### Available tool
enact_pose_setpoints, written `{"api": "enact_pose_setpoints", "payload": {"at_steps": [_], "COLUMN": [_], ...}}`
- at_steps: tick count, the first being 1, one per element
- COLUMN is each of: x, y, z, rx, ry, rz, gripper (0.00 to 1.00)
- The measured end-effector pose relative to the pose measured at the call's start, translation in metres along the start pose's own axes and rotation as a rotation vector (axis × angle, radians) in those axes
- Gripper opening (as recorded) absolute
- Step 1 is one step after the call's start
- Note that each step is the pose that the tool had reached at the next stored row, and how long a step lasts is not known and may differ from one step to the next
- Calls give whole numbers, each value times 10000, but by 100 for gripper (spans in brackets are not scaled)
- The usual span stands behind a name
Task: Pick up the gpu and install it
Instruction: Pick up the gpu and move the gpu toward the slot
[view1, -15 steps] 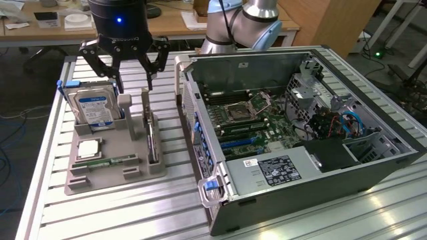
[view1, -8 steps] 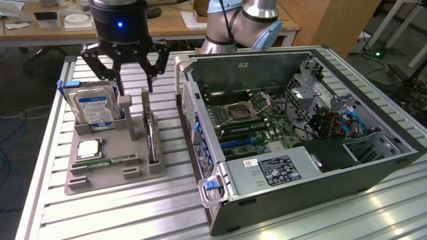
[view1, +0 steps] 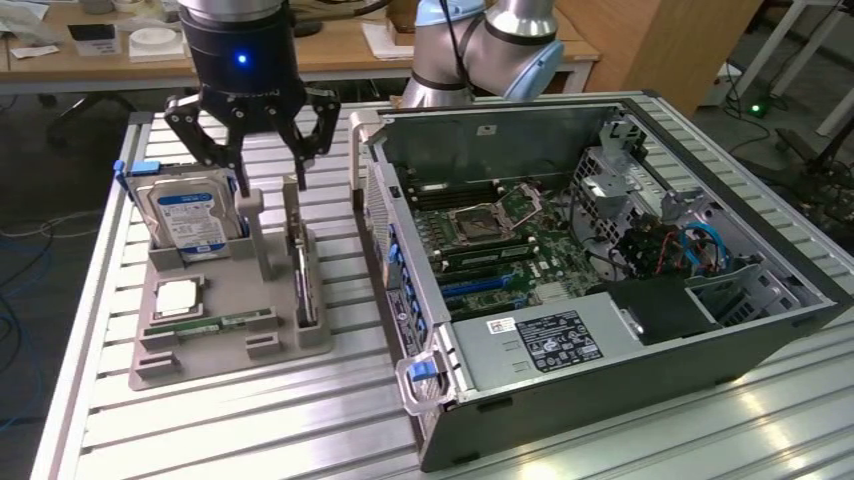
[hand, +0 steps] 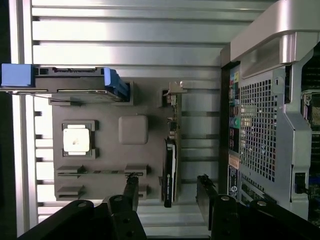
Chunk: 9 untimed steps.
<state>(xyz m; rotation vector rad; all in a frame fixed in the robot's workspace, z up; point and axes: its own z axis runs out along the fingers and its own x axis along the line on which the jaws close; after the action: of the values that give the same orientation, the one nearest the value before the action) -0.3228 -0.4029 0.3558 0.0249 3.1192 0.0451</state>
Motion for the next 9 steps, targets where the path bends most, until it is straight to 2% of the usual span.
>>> {"api": "enact_pose_setpoints", "payload": {"at_steps": [9], "x": [2], "y": [-3], "z": [105], "rx": [-1], "ry": [-1], "rz": [0], "gripper": [59]}}
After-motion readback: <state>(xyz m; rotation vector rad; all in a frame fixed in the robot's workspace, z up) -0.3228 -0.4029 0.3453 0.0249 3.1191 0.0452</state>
